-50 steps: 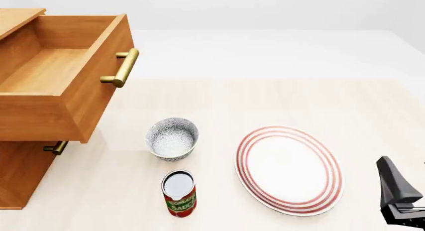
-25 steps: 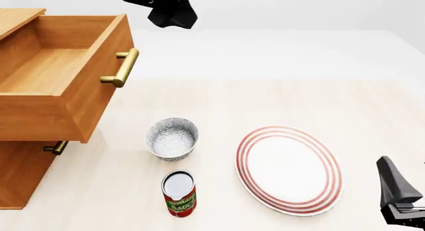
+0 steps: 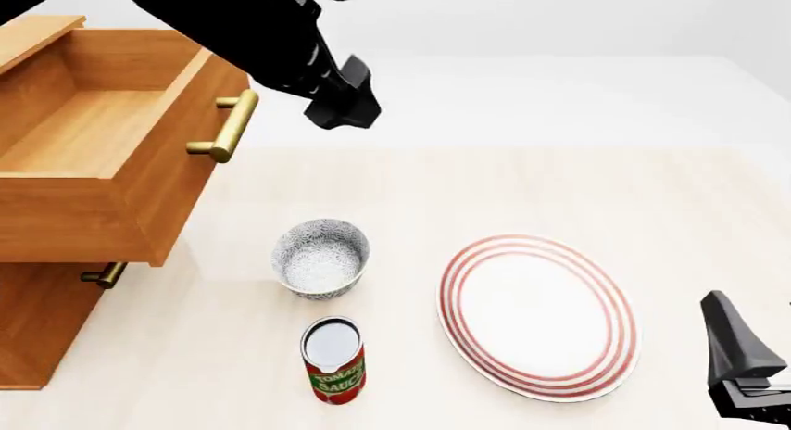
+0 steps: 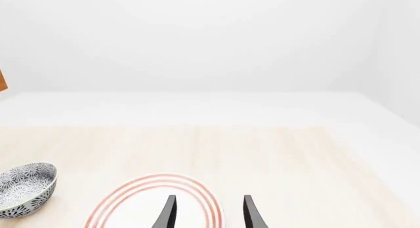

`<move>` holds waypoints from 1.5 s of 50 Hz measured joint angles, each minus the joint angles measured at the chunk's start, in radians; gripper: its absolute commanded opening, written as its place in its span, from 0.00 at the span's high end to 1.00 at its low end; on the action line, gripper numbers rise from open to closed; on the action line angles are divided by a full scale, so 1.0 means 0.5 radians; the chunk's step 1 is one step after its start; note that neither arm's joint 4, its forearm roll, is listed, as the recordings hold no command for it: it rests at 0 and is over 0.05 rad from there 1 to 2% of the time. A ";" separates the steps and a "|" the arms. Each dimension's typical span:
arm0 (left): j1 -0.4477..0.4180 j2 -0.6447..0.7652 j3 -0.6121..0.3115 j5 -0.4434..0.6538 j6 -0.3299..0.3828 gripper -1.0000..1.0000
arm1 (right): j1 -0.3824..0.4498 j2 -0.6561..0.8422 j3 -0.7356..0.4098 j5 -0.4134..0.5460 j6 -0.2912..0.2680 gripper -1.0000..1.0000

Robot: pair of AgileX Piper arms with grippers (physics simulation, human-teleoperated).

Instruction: Put the bowl in the top drawer of the cabinet.

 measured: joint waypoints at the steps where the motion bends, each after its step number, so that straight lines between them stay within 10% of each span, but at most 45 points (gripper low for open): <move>1: 0.000 -0.001 0.015 -0.008 -0.003 0.00 | 0.000 0.000 0.000 0.000 0.000 0.00; 32: 0.094 0.118 0.282 -0.302 0.151 0.00 | 0.000 0.000 0.000 0.000 0.000 0.00; 75: 0.018 0.237 0.599 -0.706 0.022 0.00 | 0.000 0.000 0.000 0.000 0.000 0.00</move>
